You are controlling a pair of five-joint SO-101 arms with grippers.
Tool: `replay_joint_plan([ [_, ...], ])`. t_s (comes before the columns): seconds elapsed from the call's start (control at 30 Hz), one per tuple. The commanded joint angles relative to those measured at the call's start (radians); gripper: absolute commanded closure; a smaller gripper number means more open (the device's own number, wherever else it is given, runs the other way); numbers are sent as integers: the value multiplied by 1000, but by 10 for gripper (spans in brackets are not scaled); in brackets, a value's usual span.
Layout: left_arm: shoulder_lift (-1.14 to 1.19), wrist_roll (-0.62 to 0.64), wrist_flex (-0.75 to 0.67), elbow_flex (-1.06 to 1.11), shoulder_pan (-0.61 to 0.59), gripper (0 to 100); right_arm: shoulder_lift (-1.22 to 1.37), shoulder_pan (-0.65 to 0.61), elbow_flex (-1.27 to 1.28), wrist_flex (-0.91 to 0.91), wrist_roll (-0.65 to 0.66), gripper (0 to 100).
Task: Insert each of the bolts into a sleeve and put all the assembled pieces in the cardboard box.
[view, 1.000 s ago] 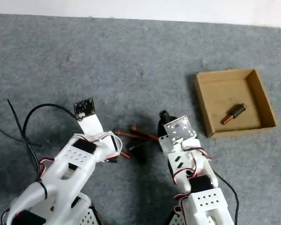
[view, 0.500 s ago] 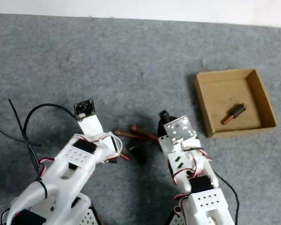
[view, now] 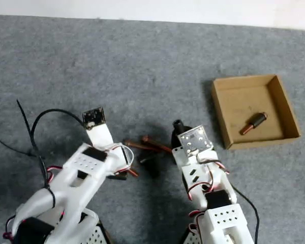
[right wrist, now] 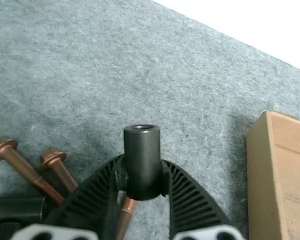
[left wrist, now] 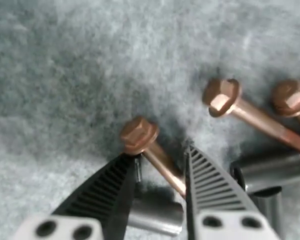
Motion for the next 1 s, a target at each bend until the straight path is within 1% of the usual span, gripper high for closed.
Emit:
replay_joint_plan([
  [0.0, 84, 5, 6, -50, -15, 864, -22, 7, 8, -30, -8, 994],
  [0.3, 84, 6, 6, -58, -44, 867, -22, 7, 8, -30, -8, 994],
  [0.37, 84, 5, 6, -58, -45, 910, -22, 7, 8, -30, -8, 994],
  [0.43, 84, 3, 6, -59, -45, 993, -22, 7, 8, -30, -6, 994],
  [0.47, 84, 3, 6, -59, -45, 997, -22, 7, 8, -30, -6, 994],
  [0.5, 84, 3, 6, -59, -45, 980, -22, 7, 8, -30, -6, 994],
  [0.57, 84, 3, 6, -59, -45, 996, -22, 7, 8, -30, -5, 994],
  [0.73, 68, 2, 6, -68, -48, 995, -22, 7, 8, -30, -3, 994],
  [0.97, -101, 3, 2, -36, -124, 995, -22, 5, 8, -30, -3, 994],
])
